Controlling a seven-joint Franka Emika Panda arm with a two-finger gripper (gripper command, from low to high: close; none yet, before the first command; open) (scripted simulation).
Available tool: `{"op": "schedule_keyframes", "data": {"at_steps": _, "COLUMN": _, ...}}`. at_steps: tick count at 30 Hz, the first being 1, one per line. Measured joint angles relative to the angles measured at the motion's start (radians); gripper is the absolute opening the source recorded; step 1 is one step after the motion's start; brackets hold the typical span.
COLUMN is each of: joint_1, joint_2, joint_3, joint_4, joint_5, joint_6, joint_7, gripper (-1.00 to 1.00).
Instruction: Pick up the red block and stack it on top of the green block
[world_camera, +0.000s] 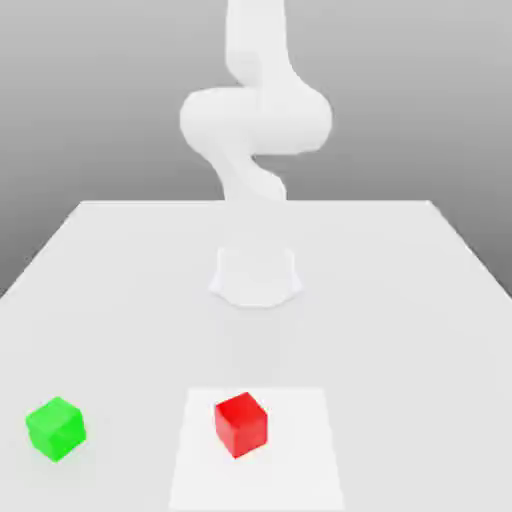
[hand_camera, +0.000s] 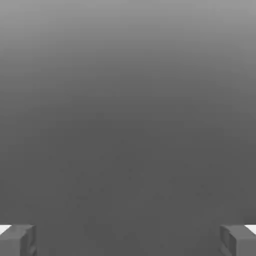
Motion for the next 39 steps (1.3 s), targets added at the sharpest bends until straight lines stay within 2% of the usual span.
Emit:
{"op": "schedule_keyframes", "data": {"at_steps": 5, "joint_1": -0.017, "joint_2": 0.197, "joint_3": 0.005, "joint_4": -0.098, "joint_5": 0.089, "joint_6": 0.104, "joint_7": 0.151, "gripper": 0.0}}
{"op": "schedule_keyframes", "data": {"at_steps": 12, "joint_1": -0.051, "joint_2": 0.456, "joint_3": 0.05, "joint_4": -0.229, "joint_5": 0.135, "joint_6": 0.244, "joint_7": 0.405, "gripper": 0.0}}
{"op": "schedule_keyframes", "data": {"at_steps": 16, "joint_1": -0.071, "joint_2": 0.597, "joint_3": 0.069, "joint_4": -0.306, "joint_5": 0.092, "joint_6": 0.33, "joint_7": 0.599, "gripper": 0.0}}
{"op": "schedule_keyframes", "data": {"at_steps": 20, "joint_1": -0.091, "joint_2": 0.732, "joint_3": 0.059, "joint_4": -0.377, "joint_5": -0.025, "joint_6": 0.418, "joint_7": 0.835, "gripper": 0.0}}
{"op": "schedule_keyframes", "data": {"at_steps": 26, "joint_1": -0.075, "joint_2": 0.938, "joint_3": 0.034, "joint_4": -0.364, "joint_5": -0.082, "joint_6": 0.589, "joint_7": 0.905, "gripper": 0.0}}
{"op": "schedule_keyframes", "data": {"at_steps": 27, "joint_1": -0.073, "joint_2": 0.966, "joint_3": 0.032, "joint_4": -0.36, "joint_5": -0.083, "joint_6": 0.613, "joint_7": 0.907, "gripper": -1.0}}
{"op": "schedule_keyframes", "data": {"at_steps": 34, "joint_1": -0.073, "joint_2": 0.97, "joint_3": 0.032, "joint_4": -0.36, "joint_5": -0.086, "joint_6": 0.618, "joint_7": 0.909, "gripper": -1.0}}
{"op": "schedule_keyframes", "data": {"at_steps": 39, "joint_1": -0.077, "joint_2": 0.819, "joint_3": 0.04, "joint_4": -0.381, "joint_5": -0.066, "joint_6": 0.49, "joint_7": 0.894, "gripper": -1.0}}
